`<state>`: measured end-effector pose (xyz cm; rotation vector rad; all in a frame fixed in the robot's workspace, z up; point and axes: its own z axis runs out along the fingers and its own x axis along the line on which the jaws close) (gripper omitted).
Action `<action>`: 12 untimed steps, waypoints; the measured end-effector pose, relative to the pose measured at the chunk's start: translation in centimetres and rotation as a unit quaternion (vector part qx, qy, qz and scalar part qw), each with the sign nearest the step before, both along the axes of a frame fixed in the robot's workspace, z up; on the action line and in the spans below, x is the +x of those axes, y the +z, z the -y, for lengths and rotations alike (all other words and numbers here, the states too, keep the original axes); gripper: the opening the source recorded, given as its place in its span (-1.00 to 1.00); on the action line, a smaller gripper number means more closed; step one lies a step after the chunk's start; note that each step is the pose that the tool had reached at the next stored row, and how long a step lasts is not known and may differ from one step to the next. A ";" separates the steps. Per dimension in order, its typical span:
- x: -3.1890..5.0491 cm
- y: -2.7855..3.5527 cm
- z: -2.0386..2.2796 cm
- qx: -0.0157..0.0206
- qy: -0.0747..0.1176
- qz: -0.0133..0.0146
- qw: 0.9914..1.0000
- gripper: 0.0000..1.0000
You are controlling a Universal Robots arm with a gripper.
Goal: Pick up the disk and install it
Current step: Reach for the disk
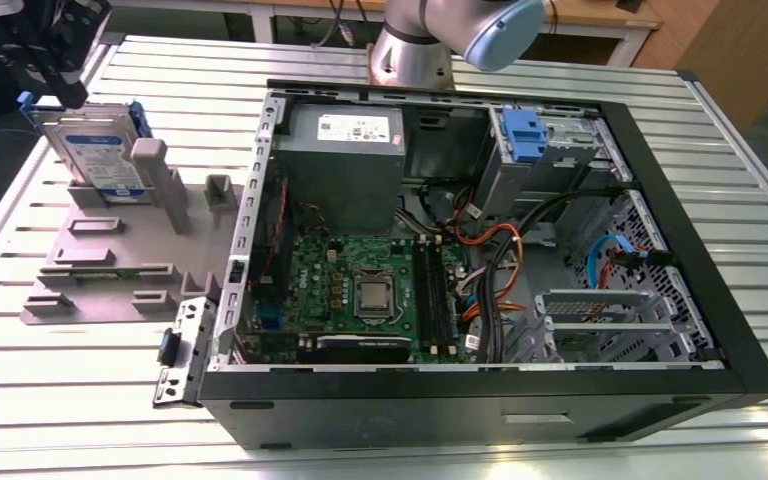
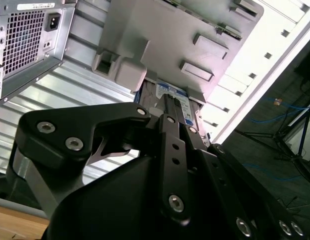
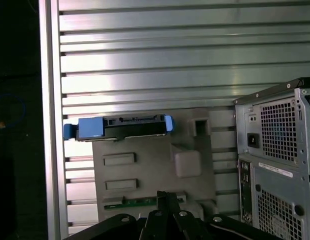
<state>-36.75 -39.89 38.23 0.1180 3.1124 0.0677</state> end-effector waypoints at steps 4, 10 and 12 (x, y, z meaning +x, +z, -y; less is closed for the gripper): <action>-0.27 -0.02 0.00 0.000 0.000 0.000 1.000 -0.79; -0.83 -0.05 0.00 0.000 0.000 0.000 1.000 -0.79; -0.95 -0.05 0.00 0.000 0.000 0.000 1.000 -0.79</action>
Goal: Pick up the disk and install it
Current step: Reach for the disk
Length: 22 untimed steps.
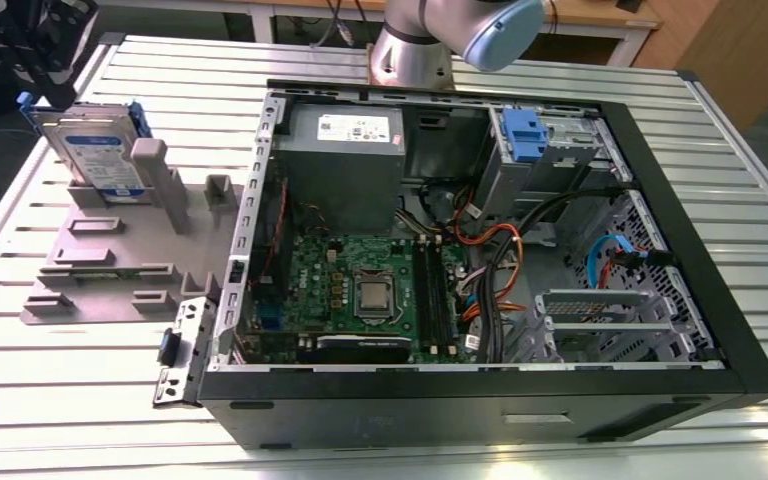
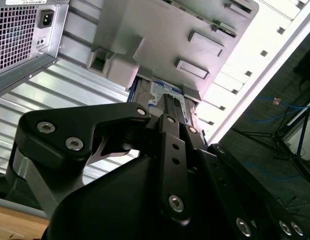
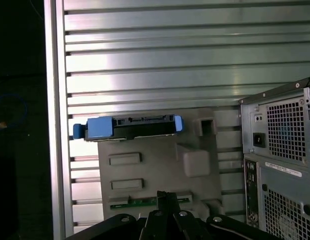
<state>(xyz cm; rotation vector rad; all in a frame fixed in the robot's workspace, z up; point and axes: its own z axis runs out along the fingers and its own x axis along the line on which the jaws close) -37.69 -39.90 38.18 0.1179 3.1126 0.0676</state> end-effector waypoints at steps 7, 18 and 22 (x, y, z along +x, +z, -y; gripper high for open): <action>-0.37 -0.02 0.00 0.000 0.000 0.000 1.000 -0.79; -0.92 -0.06 0.00 0.000 0.000 0.000 1.000 -0.79; -1.13 -0.08 0.00 0.000 0.000 0.000 1.000 -0.79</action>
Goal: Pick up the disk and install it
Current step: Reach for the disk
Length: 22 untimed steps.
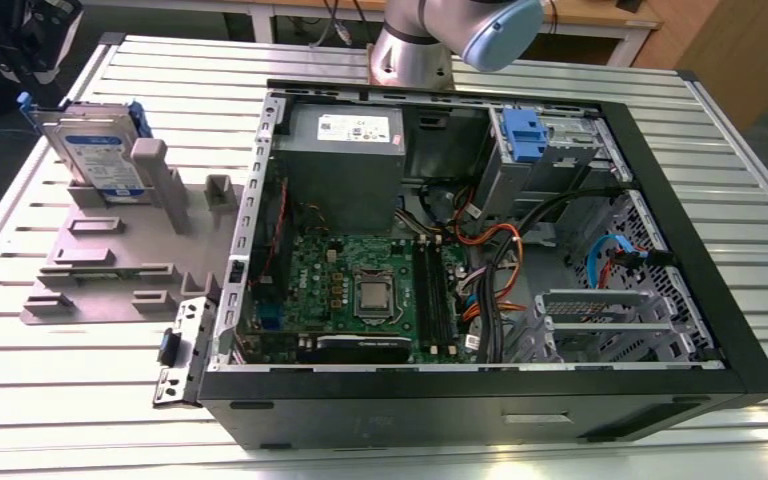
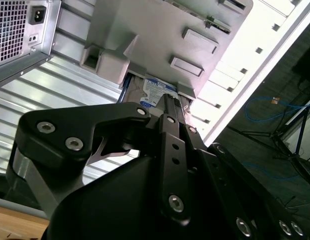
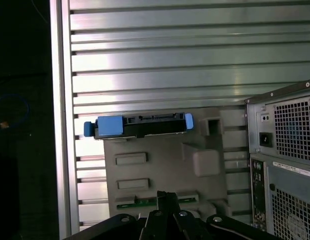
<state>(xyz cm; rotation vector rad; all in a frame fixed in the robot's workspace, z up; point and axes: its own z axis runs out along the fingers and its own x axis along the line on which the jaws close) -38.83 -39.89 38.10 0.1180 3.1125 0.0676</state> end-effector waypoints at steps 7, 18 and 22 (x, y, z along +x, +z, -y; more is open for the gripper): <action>-0.37 -0.04 0.00 0.000 0.000 0.000 1.000 -0.79; -0.93 -0.12 0.00 0.000 0.000 0.000 1.000 -0.79; -1.13 -0.13 0.00 0.000 0.000 0.000 1.000 -0.79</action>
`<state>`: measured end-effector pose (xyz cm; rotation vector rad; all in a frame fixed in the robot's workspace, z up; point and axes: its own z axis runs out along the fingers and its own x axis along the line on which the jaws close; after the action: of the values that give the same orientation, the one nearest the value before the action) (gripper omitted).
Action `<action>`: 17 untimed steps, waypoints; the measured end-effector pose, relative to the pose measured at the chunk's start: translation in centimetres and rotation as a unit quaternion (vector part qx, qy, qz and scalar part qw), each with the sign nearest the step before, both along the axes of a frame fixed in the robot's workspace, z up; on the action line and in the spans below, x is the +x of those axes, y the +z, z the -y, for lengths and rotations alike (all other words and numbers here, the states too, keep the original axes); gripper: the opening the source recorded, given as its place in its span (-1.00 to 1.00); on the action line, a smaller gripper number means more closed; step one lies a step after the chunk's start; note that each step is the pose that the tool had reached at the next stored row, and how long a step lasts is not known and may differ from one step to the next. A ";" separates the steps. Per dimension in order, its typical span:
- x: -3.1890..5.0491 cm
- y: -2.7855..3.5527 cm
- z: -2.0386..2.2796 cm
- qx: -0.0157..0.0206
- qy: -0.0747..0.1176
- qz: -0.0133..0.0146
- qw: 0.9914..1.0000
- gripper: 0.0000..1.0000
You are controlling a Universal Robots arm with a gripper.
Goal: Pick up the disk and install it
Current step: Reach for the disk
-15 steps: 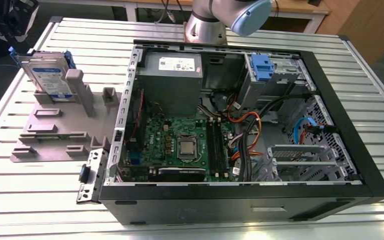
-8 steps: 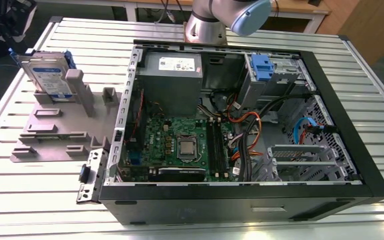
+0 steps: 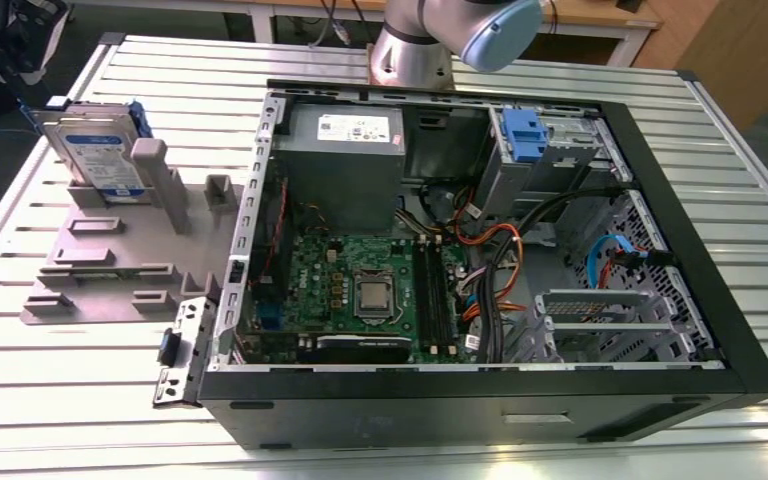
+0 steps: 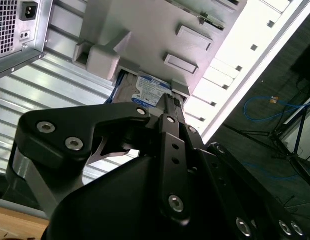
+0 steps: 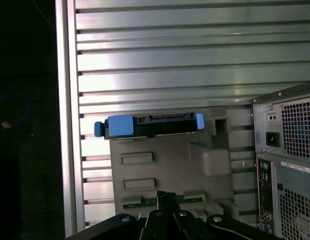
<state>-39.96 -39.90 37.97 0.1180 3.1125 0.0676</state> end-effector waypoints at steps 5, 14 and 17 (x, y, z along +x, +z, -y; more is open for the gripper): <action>-0.27 -0.01 0.00 0.000 0.000 0.000 1.000 -0.79; -0.72 -0.03 0.00 0.000 0.000 0.000 1.000 -0.79; -0.88 -0.03 0.00 0.000 0.000 0.000 1.000 -0.79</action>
<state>-40.84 -39.89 37.94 0.1180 3.1126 0.0676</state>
